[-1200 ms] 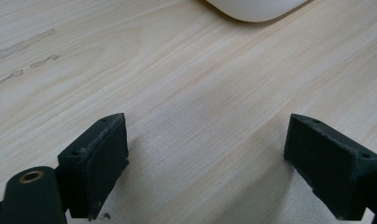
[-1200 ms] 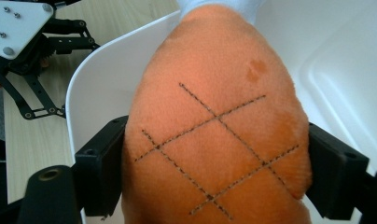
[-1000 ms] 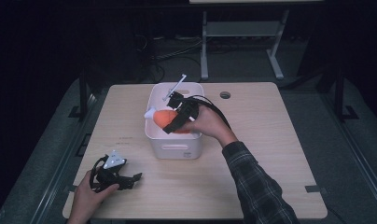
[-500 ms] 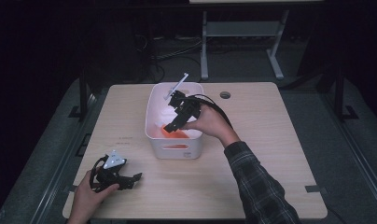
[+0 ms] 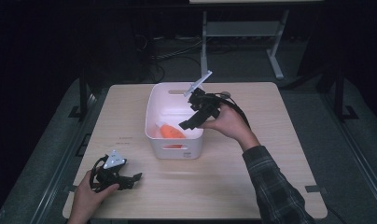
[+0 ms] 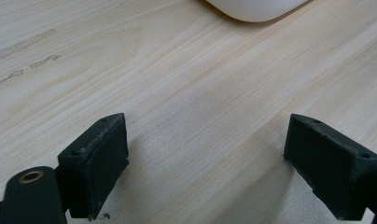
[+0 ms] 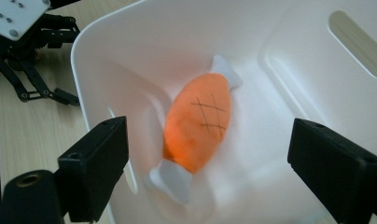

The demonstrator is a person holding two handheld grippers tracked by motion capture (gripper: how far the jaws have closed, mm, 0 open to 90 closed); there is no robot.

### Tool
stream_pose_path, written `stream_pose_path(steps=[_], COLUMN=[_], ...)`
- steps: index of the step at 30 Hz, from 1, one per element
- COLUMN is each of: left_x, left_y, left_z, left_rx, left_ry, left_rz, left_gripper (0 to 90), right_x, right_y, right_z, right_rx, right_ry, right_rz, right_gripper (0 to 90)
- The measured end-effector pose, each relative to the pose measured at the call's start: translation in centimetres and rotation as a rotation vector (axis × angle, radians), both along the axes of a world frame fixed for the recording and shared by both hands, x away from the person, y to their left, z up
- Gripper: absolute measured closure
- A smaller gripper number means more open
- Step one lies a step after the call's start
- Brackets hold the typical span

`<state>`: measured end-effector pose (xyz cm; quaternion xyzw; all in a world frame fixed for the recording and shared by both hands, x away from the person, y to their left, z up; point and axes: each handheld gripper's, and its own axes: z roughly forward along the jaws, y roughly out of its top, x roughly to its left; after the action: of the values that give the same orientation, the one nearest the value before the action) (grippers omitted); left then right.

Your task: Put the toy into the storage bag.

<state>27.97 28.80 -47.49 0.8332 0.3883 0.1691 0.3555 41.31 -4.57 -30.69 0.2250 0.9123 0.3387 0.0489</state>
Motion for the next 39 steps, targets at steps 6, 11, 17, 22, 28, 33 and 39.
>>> stream_pose_path(steps=[6,11,17,22,28,33,39], left_x=[0.0,0.0,0.0,0.0,0.0,0.0,0.0], left_y=[0.0,0.0,0.0,0.0,0.0,0.0,0.0], left_z=[0.0,0.0,0.0,0.0,0.0,0.0,0.0], left_rx=[-0.001,-0.001,-0.001,-0.001,-0.001,-0.001,-0.001], left_ry=[0.0,-0.001,-0.001,-0.001,-0.001,-0.001,-0.001], left_rz=[0.001,0.0,0.001,0.001,0.001,0.001,0.001], left_gripper=[12.7,12.7,12.7,12.7,12.7,12.7,12.7], right_x=[-1.2,-2.0,-3.4,-4.4,-5.2,-5.9,-6.6], right_y=[-2.3,-3.8,-6.5,-7.8,-9.0,-10.1,-11.0], right_z=[0.2,-0.1,-0.8,-1.3,-2.3,-3.6,-4.9], right_rx=[0.018,0.03,0.053,0.057,0.065,0.07,0.077], right_ry=[-0.019,-0.027,-0.038,-0.038,-0.054,-0.062,-0.072], right_rz=[-0.039,-0.063,-0.099,-0.126,-0.152,-0.177,-0.204], right_gripper=[10.3,9.5,9.0,8.8,7.8,7.3,6.6])
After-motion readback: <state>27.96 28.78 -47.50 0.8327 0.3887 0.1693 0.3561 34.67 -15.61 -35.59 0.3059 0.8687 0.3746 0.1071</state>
